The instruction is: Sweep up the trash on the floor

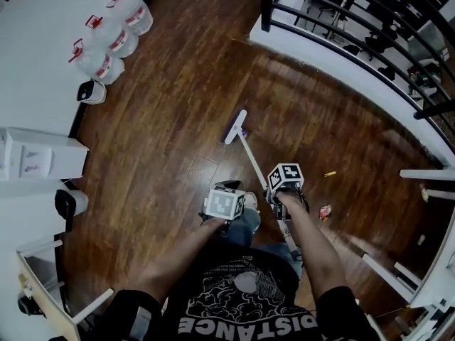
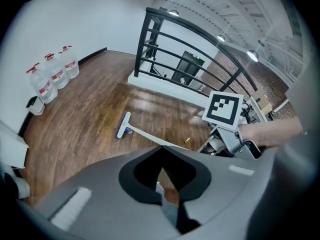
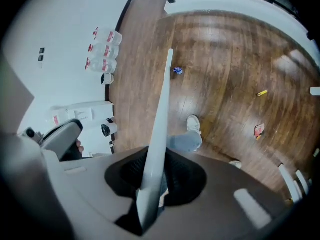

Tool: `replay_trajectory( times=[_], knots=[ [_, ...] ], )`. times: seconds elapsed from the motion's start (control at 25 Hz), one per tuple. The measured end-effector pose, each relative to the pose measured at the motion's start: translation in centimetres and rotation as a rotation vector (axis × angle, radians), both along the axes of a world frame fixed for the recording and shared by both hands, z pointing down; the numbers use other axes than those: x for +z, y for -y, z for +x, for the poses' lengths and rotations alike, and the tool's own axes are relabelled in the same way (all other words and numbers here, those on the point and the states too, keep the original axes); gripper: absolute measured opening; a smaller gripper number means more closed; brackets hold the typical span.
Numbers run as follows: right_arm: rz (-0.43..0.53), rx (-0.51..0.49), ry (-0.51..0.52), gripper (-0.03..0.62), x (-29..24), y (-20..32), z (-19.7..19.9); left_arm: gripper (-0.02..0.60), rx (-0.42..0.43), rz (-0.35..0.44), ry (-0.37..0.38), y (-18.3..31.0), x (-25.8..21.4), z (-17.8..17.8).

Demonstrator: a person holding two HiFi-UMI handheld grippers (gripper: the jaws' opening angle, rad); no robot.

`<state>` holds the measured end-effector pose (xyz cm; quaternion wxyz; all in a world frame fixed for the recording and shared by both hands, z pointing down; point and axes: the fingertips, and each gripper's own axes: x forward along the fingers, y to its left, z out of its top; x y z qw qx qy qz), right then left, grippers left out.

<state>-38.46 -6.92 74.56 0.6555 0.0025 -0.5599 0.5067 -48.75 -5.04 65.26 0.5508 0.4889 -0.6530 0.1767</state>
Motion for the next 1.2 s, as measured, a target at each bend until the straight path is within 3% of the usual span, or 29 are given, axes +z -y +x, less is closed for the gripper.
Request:
replay_trajectory(
  times=[0.24,0.4,0.8,1.2],
  knots=[
    [-0.064,0.081,-0.02,0.067,2.2,-0.3,-2.9,0.005,-0.02,-0.039,0.02,-1.7,0.0,-2.8],
    [-0.134,0.245,-0.038,0.067,3.4,0.4,-3.3,0.005,-0.019,-0.065,0.028,-2.4,1.1,-3.9],
    [-0.117,0.282,-0.085,0.063,4.4,0.4,2.0,0.005,0.103,-0.067,-0.005,0.7,1.4,-0.7],
    [-0.115,0.331,-0.089,0.064,4.6,0.0,10.2,0.005,0.236,-0.086,-0.014,3.0,2.0,5.4]
  ],
)
